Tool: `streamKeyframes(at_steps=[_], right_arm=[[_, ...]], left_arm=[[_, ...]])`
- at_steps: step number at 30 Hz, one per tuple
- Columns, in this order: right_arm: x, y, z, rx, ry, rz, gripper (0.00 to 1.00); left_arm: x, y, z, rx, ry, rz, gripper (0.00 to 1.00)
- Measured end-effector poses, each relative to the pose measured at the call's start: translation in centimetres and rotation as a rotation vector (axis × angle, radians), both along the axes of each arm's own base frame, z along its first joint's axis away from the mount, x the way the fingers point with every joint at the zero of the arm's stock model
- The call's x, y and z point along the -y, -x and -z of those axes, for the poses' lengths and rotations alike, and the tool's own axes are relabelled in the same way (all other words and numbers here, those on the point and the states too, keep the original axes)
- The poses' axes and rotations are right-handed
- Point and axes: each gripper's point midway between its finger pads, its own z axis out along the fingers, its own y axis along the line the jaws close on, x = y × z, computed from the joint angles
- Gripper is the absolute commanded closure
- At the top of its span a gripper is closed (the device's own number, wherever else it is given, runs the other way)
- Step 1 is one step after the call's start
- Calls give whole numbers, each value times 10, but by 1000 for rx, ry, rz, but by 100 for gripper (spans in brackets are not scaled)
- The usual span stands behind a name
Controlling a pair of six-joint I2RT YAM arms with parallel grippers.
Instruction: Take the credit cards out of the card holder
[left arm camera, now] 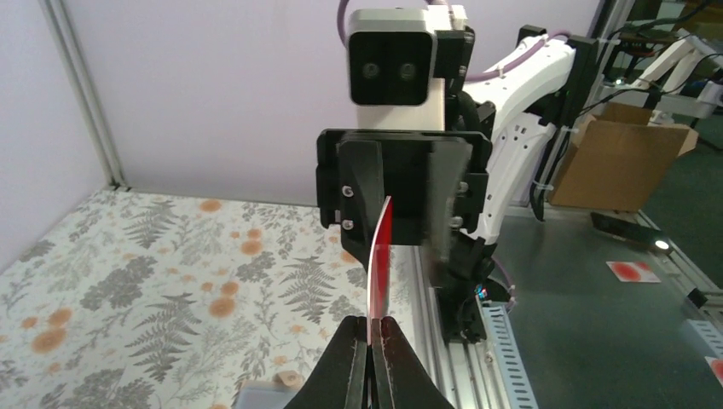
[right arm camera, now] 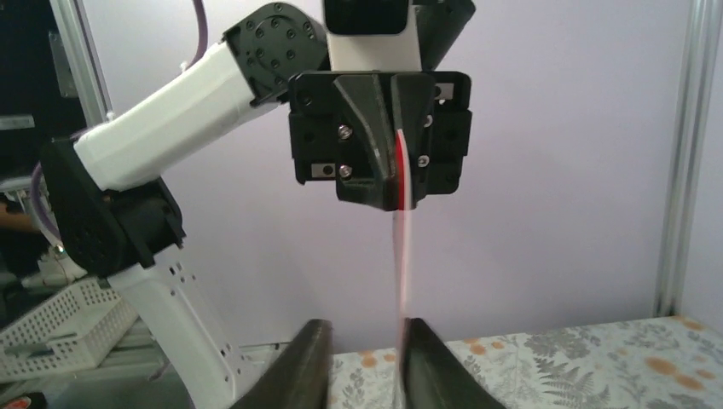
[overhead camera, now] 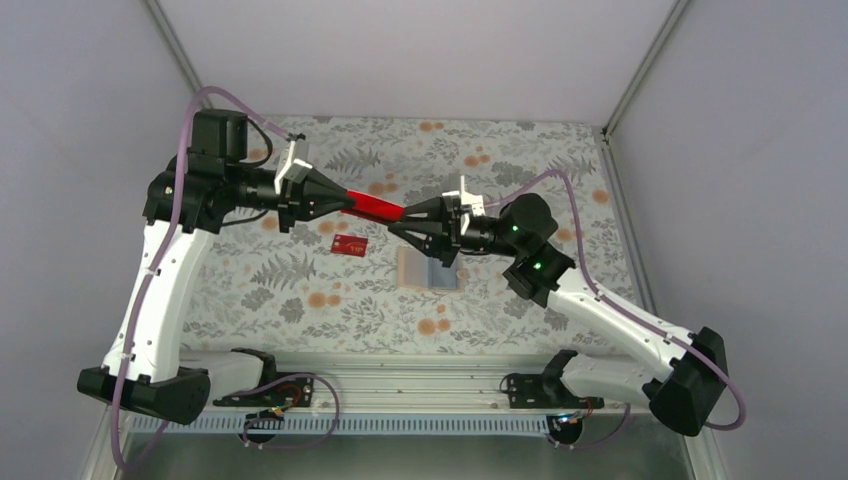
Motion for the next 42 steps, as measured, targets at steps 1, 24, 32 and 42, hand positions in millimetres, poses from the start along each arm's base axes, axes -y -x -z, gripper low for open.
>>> streamKeyframes(at_steps=[1,24,32,42], right_arm=[[0,0,-3,-2,-7,-1,96],[-13,-31,95,-26,591,153,96],[-17,-28,112,-11,688,139,96],[-16,-32,104,23,678,181,37]], left_arm=[[0,1,0,-4,3,3,98],[-12,-35,90,182,-416,-145,41],[17,-14,123,191,-504,15,72],[24,-20,133,217,-542,4,97]])
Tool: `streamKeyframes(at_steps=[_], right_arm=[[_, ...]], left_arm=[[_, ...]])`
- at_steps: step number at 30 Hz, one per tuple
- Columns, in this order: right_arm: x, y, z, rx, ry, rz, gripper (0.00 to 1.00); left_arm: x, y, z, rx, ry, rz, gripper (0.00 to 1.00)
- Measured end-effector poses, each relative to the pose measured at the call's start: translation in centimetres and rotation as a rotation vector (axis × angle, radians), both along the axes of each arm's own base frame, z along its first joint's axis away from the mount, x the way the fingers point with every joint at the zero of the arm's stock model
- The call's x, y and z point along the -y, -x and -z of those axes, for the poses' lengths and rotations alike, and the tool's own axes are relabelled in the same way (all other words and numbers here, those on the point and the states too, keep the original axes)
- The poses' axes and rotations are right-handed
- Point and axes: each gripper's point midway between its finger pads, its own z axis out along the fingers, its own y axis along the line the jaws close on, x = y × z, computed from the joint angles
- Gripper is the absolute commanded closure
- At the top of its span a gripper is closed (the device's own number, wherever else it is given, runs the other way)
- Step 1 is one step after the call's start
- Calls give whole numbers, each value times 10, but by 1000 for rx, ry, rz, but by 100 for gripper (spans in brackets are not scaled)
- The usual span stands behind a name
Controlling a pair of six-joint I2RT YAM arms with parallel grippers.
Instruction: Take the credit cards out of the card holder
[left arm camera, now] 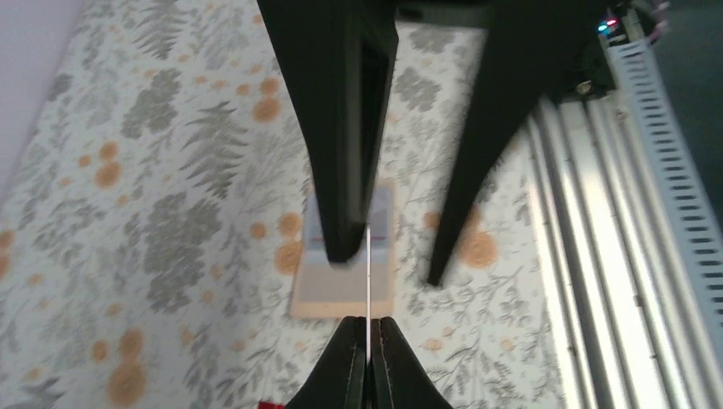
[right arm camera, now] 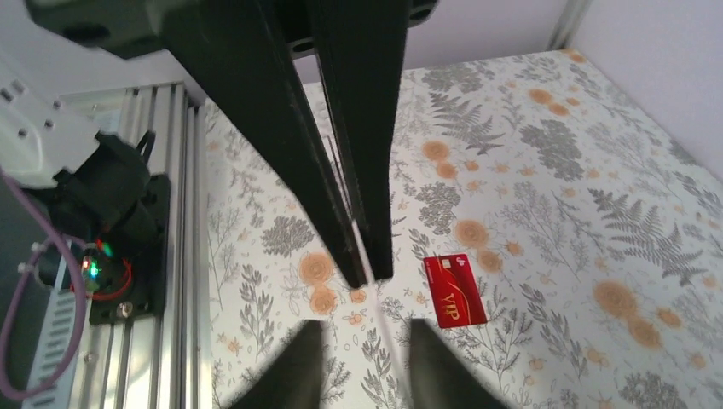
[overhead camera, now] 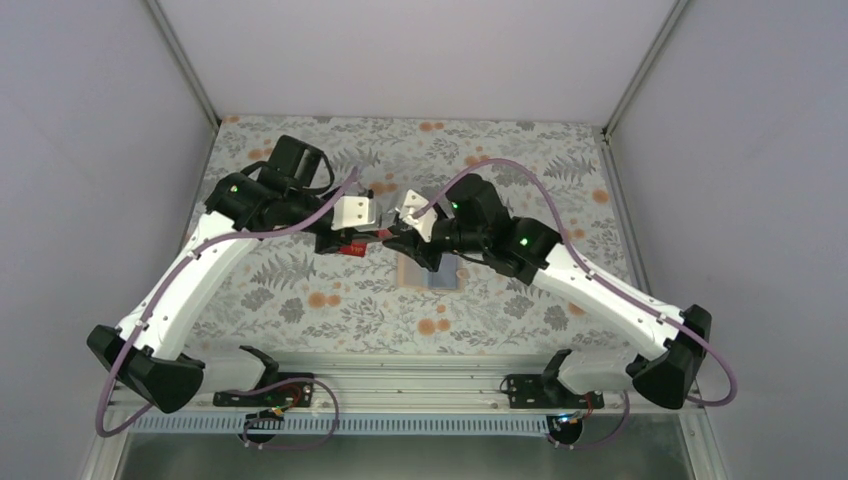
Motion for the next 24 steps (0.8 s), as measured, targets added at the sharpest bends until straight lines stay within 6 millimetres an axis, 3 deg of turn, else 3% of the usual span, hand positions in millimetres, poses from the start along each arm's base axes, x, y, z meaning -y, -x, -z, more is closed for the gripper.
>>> streamKeyframes(at_steps=[2,4,6,10,12,14,17,24], right_arm=[[5,-4,-4,23,-17,40,5],[15,-11,-8,43,-39,105,1],[31,-20,-15,60,-70,187,1],[67,-47,-32,69,-146,351,1],[80,-58,-37,68,-175,407,1],[88,-65,-37,56,-188,439,1],[93,-69,-31,29,-189,456,1],[92,-67,-28,-7,-201,434,1]], left_arm=[[-2,-8,1,35,-16,-33,97],[-8,-24,9,101,-51,-91,98],[-19,-45,30,180,-122,-168,98],[-48,-85,119,310,-364,-257,98],[-65,-87,176,317,-494,-228,98],[-74,-84,220,326,-583,-160,98],[-73,-92,236,404,-604,-108,97],[-63,-122,234,655,-570,-73,98]])
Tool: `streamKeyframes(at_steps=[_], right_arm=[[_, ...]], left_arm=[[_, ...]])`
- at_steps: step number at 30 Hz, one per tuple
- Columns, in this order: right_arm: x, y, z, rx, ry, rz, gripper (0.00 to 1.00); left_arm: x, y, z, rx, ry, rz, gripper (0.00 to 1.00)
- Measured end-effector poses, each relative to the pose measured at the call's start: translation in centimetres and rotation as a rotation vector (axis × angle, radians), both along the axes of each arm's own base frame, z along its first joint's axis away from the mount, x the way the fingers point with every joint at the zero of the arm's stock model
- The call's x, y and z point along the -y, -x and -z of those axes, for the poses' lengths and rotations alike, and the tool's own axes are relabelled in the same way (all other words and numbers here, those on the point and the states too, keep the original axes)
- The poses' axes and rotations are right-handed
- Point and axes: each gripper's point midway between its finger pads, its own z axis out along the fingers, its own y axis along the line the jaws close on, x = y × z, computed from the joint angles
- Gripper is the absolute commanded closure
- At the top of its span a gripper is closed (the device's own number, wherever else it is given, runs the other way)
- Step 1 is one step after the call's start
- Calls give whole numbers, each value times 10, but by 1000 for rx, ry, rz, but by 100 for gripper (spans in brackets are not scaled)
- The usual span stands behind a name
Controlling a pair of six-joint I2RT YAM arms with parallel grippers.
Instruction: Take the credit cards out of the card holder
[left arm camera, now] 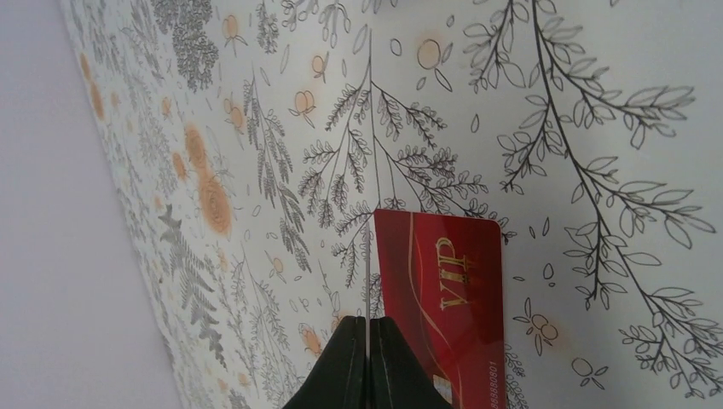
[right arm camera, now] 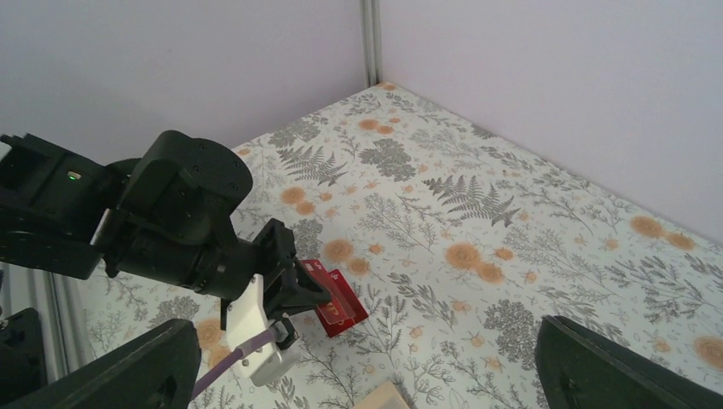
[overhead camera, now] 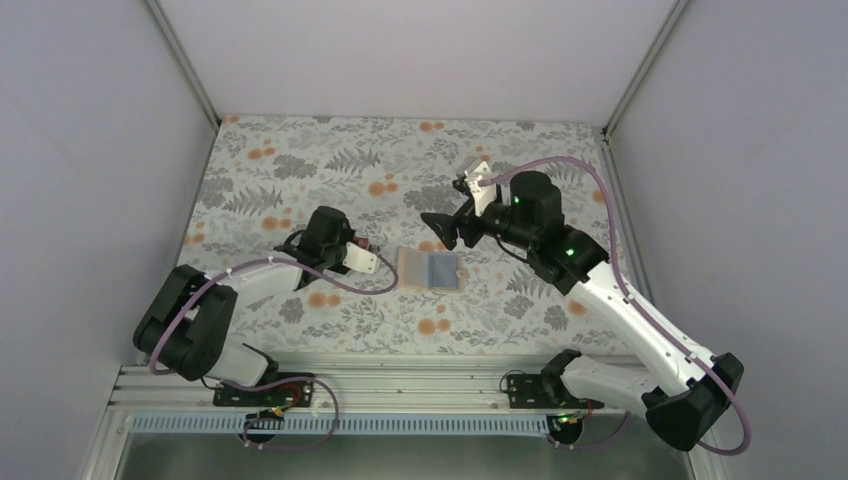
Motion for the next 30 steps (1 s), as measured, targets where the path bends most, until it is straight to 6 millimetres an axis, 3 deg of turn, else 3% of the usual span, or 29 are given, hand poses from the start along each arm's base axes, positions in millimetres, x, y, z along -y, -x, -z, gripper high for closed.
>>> streamKeyframes(at_steps=[13,30], right_arm=[[-5,7,-1,-11,-16,-55,1],[-7,12,0,-11,-17,-87,1]], left_arm=[[-12,-17,20,46,-9,-8,98],[-5,-20,30,54,10,22,98]])
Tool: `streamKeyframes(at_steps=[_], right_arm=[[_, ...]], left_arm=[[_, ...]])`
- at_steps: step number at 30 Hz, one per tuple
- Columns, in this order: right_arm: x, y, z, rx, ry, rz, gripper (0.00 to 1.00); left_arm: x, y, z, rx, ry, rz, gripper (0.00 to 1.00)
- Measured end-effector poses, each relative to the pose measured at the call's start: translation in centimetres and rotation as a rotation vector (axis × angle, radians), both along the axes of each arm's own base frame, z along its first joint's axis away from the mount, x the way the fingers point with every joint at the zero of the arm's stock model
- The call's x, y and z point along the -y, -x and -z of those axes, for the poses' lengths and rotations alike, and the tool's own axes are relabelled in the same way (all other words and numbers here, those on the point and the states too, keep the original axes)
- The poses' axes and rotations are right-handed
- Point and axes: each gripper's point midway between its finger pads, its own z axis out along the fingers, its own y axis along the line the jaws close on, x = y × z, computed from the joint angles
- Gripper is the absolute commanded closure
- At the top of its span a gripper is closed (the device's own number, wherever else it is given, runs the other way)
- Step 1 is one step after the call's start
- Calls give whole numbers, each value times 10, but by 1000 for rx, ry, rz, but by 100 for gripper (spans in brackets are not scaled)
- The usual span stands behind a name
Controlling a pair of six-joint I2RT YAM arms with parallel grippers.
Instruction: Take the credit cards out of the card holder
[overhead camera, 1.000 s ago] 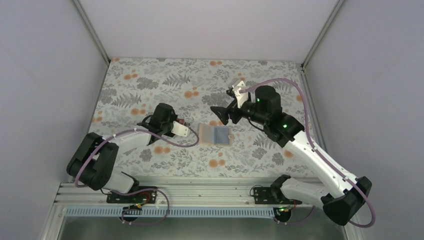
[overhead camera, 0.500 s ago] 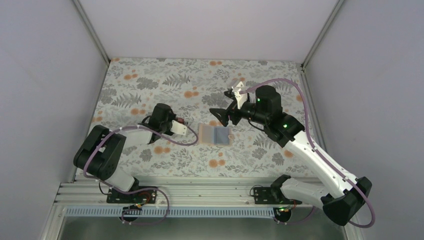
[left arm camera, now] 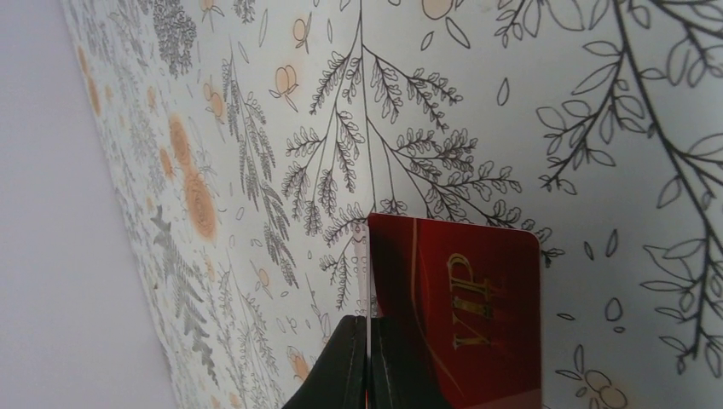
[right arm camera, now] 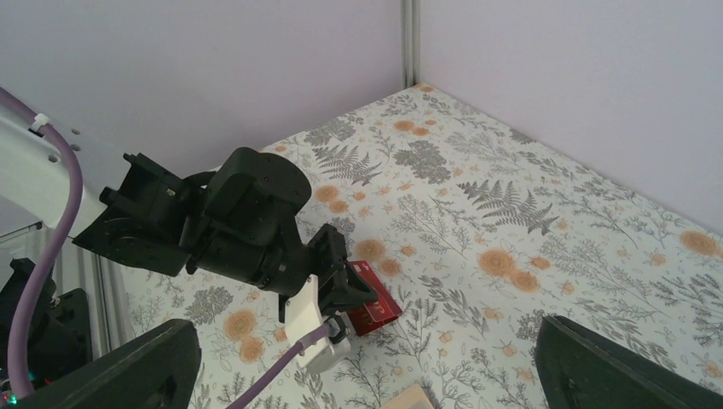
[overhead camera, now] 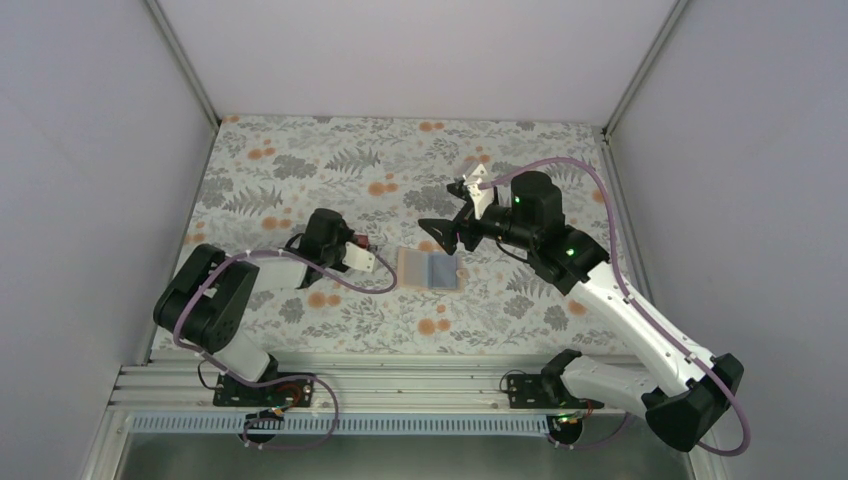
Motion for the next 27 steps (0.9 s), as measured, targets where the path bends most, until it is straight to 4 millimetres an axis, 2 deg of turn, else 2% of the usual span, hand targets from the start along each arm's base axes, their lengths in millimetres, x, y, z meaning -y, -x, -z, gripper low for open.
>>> streamKeyframes(at_steps=[7,11,15,17,19,27], right_arm=[[1,2,1,2,1,-6,1],[1,3,-1,9,-1,-9,1],[1,4,-2,11,-3,-9,1],[2,4,-3,13,-3,-10,1],[2,5,-3,17,-3,-11,1],[2,4,-3,21,0,-10,1]], left_arm=[[1,1,0,6,-3,11,96],[0,6,1,-7,-6,23,81],[-1,13,8,-46,-19,32,71],[-2,15,11,-59,-23,32,69],[-2,14,9,-59,-21,29,66],[-3,11,4,-74,-35,21,42]])
